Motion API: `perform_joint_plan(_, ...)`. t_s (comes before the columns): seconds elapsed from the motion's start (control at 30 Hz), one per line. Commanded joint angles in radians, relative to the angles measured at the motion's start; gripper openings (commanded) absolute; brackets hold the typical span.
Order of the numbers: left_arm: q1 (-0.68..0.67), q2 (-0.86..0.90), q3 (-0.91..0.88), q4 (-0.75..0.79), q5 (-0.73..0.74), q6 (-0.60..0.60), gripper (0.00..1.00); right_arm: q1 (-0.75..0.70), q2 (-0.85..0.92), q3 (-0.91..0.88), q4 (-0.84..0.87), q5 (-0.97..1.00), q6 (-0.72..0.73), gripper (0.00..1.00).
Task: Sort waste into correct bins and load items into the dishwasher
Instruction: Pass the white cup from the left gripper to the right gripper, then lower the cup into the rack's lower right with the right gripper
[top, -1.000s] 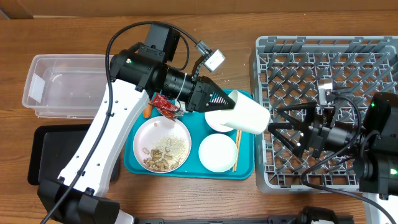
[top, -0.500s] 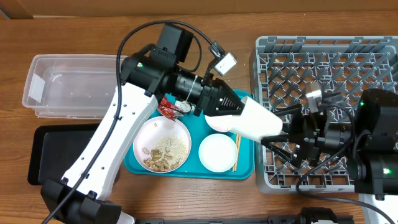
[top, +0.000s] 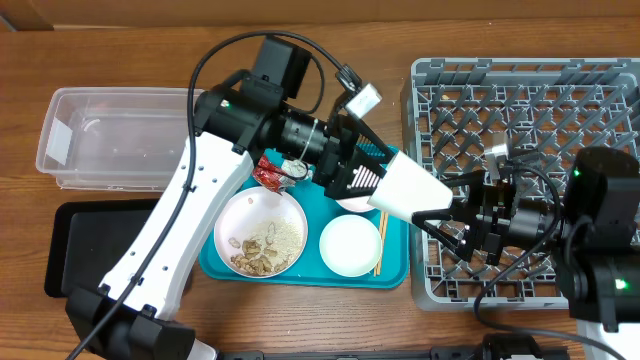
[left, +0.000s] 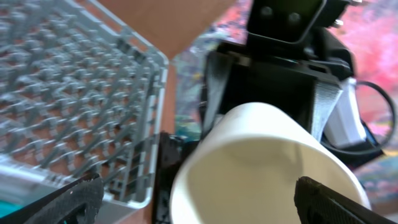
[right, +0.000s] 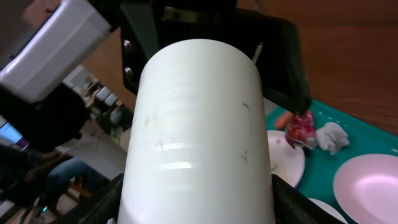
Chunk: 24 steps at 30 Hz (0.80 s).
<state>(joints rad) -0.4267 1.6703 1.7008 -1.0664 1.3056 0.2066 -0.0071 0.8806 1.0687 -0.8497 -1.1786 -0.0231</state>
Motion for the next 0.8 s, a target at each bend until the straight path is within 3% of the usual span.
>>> perform_joint_plan(0.0,0.058,0.002,0.009,-0.007,-0.049,-0.053,1.00,-0.037,-0.021,0.025,-0.026,0.211,0.116,0.61)
perform_joint_plan(0.13,0.133,0.002,0.009,-0.007,-0.056,-0.109,1.00,-0.112,-0.020,0.025,-0.110,0.379,0.189,0.61)
perform_joint_plan(0.43,0.211,0.002,0.009,-0.060,-0.056,-0.136,1.00,-0.364,-0.011,0.026,-0.328,1.000,0.377,0.65)
perform_joint_plan(0.77,0.209,0.002,0.009,-0.066,-0.060,-0.136,1.00,-0.472,0.202,0.026,-0.498,1.091,0.330,0.66)
